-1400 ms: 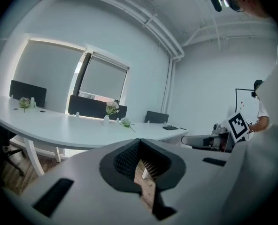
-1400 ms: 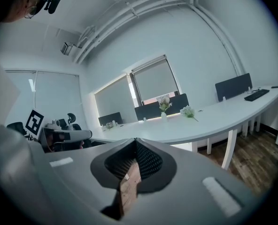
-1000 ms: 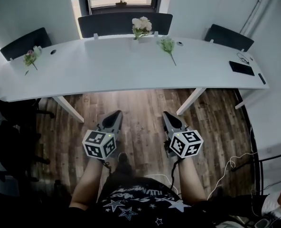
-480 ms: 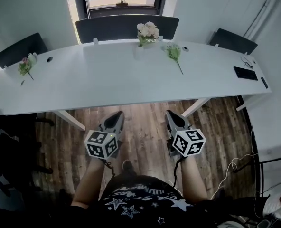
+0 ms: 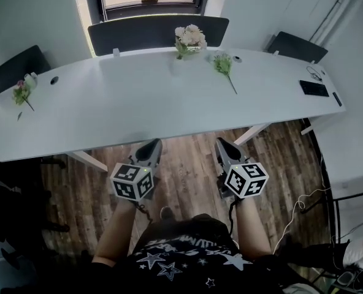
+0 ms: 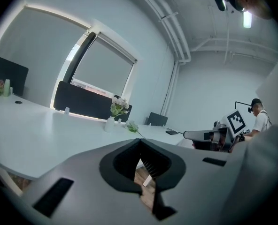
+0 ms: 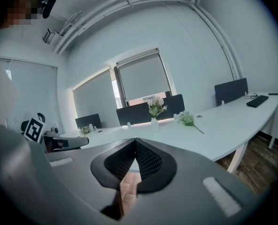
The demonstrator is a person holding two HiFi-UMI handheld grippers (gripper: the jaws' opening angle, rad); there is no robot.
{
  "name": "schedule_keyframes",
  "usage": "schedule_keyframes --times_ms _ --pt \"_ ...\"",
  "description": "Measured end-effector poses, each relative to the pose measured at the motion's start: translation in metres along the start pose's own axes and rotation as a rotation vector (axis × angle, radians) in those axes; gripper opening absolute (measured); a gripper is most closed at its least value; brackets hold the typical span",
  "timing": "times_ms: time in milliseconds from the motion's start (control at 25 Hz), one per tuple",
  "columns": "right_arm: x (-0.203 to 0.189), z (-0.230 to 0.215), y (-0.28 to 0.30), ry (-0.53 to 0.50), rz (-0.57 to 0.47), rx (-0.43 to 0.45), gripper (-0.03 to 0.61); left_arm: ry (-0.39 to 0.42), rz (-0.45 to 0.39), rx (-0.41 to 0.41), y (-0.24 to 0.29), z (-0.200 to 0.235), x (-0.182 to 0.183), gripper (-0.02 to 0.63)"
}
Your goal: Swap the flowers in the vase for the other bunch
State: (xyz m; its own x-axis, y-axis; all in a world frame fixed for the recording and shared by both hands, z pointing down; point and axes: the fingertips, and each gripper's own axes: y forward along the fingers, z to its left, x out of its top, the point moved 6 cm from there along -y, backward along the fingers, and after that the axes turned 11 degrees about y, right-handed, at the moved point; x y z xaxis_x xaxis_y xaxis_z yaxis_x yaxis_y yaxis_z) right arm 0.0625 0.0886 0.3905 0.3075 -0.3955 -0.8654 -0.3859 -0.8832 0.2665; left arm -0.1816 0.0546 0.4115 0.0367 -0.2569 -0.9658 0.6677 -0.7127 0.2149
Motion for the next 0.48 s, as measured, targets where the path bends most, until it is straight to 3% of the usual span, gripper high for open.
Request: schedule_keyframes --times_ms 480 --pt "0.008 -0.018 0.022 0.008 -0.003 0.002 0.003 0.008 0.012 0.006 0.017 0.009 -0.002 0.008"
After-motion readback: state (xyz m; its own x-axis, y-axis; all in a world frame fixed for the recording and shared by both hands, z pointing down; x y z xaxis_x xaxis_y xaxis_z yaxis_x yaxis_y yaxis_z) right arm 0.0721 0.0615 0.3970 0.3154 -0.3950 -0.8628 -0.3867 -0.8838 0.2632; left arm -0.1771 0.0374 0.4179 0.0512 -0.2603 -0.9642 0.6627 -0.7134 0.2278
